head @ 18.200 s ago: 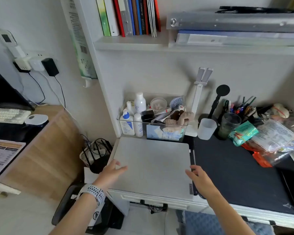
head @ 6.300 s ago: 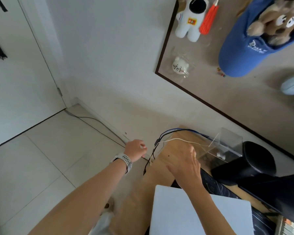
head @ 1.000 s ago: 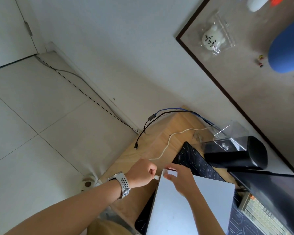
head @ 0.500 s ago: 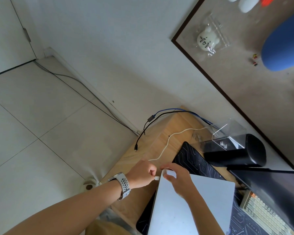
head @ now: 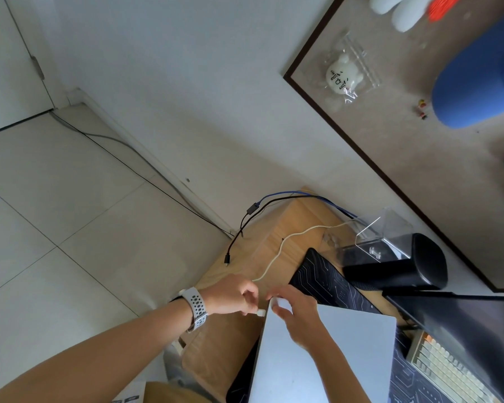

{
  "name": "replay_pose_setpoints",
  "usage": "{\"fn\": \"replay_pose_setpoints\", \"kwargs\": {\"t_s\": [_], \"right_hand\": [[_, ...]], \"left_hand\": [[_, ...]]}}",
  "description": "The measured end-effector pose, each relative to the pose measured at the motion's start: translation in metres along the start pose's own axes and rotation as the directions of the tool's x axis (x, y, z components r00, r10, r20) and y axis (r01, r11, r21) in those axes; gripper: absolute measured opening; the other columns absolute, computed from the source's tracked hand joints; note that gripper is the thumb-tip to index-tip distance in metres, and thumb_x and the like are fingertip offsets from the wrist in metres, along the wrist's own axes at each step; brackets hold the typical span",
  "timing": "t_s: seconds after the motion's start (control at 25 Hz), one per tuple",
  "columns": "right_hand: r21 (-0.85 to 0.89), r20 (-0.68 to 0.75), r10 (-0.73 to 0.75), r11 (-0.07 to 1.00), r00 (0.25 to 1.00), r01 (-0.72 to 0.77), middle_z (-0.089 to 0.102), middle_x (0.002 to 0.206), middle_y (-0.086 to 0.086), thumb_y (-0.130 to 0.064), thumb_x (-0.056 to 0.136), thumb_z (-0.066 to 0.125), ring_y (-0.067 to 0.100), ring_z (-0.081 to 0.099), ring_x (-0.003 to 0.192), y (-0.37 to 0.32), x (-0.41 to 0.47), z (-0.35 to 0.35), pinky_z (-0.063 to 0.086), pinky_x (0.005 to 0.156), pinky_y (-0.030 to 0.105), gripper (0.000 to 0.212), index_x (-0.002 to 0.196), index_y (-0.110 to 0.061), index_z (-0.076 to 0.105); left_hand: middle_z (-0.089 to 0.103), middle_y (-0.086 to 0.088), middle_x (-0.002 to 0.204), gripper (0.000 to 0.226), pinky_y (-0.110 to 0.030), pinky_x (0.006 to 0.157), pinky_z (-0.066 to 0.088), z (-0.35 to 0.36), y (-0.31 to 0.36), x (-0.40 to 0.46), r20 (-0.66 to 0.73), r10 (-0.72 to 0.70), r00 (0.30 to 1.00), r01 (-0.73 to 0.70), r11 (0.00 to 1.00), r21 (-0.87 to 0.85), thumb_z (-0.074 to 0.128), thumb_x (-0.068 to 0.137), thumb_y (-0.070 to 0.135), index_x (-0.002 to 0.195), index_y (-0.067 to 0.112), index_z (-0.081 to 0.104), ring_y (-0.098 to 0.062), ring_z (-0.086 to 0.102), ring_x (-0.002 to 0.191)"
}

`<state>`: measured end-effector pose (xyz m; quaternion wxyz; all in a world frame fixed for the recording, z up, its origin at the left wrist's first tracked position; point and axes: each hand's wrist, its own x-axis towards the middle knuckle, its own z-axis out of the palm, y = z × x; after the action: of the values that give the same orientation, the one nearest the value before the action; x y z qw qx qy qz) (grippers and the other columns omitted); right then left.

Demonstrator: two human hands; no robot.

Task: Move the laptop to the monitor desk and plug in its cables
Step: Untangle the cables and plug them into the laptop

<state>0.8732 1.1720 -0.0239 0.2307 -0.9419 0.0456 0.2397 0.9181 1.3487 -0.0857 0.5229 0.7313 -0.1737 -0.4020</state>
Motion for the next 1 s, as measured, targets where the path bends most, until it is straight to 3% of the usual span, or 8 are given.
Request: {"fn": "replay_pose_setpoints", "kwargs": {"t_s": [0.16,0.36,0.48,0.56,0.64,0.72,0.88,1.0], "right_hand": [[0.041,0.002,-0.012,0.999,1.0,0.012,0.058,0.083,-0.02,-0.034,0.088,0.053,0.003,0.059,0.089,-0.002,-0.001,-0.005,0.043,0.094,0.045,0.009,0.092,-0.039,0.046],[0.058,0.033,0.059,0.996,0.998,-0.061,0.057,0.087,-0.021,-0.033,0.089,0.056,0.013,0.055,0.1,-0.003,0.0,-0.005,0.044,0.092,0.039,0.022,0.088,-0.05,0.042],[0.062,0.043,0.083,0.994,0.996,-0.086,0.059,0.09,-0.02,-0.034,0.089,0.057,0.012,0.054,0.102,-0.001,0.001,-0.007,0.044,0.092,0.035,0.022,0.089,-0.049,0.04],[0.057,0.048,0.081,0.995,0.996,-0.084,0.061,0.095,-0.018,-0.031,0.09,0.058,0.001,0.052,0.098,-0.002,0.002,-0.008,0.037,0.096,0.03,0.021,0.093,-0.044,0.042],[0.04,0.039,0.076,0.996,0.996,-0.077,0.058,0.096,-0.02,-0.029,0.089,0.058,-0.009,0.047,0.09,0.001,0.003,-0.007,0.03,0.097,0.024,0.014,0.1,-0.033,0.049],[0.039,0.028,0.072,0.997,0.997,-0.073,0.057,0.093,-0.023,-0.03,0.089,0.058,-0.007,0.046,0.09,0.005,0.005,-0.007,0.026,0.093,0.017,0.016,0.104,-0.031,0.052],[0.069,0.078,0.083,0.994,0.994,-0.088,0.053,0.089,-0.026,-0.029,0.087,0.057,-0.012,0.041,0.086,0.005,0.008,-0.013,0.023,0.089,0.014,0.02,0.106,-0.032,0.051],[0.098,0.104,0.112,0.988,0.988,-0.122,0.061,0.097,-0.019,-0.033,0.085,0.059,-0.002,0.045,0.096,0.005,0.011,-0.015,0.025,0.086,0.013,0.019,0.099,-0.04,0.048]], "left_hand": [[0.06,0.005,0.079,0.011,-0.017,0.059,0.04,-0.023,-0.006,0.021,-0.173,-0.087,0.981,0.083,0.996,-0.031,0.056,0.092,0.022,0.091,0.014,0.063,-0.009,0.051,0.063],[0.057,0.004,0.075,0.013,-0.018,0.055,0.038,-0.055,0.001,0.069,-0.259,-0.099,0.961,0.128,0.987,0.1,0.047,0.093,0.012,0.096,0.011,0.06,-0.012,0.052,0.064],[0.064,-0.007,0.099,0.02,-0.031,0.076,0.049,-0.074,-0.004,0.109,-0.29,-0.162,0.943,0.216,0.963,0.164,0.046,0.094,0.017,0.105,0.009,0.06,-0.021,0.058,0.087],[0.062,-0.012,0.109,0.02,-0.037,0.087,0.048,-0.083,-0.008,0.135,-0.293,-0.243,0.924,0.31,0.929,0.205,0.047,0.092,0.024,0.104,0.013,0.058,-0.026,0.057,0.1],[0.06,-0.012,0.117,0.021,-0.039,0.097,0.039,-0.085,0.001,0.162,-0.282,-0.242,0.928,0.323,0.901,0.289,0.049,0.09,0.029,0.103,0.017,0.058,-0.029,0.049,0.117],[0.055,-0.01,0.126,0.026,-0.036,0.102,0.029,-0.088,0.027,0.188,-0.278,-0.195,0.94,0.286,0.898,0.336,0.049,0.091,0.03,0.108,0.013,0.059,-0.026,0.039,0.127],[0.055,-0.012,0.129,0.02,-0.035,0.102,0.025,-0.093,0.064,0.225,-0.245,-0.159,0.956,0.243,0.899,0.364,0.047,0.091,0.03,0.085,0.012,0.052,-0.021,0.033,0.134],[0.056,-0.005,0.131,0.039,-0.037,0.108,0.021,-0.098,0.061,0.242,-0.203,-0.21,0.956,0.273,0.893,0.358,0.04,0.095,0.037,0.066,0.013,0.049,-0.014,0.017,0.144]]}}
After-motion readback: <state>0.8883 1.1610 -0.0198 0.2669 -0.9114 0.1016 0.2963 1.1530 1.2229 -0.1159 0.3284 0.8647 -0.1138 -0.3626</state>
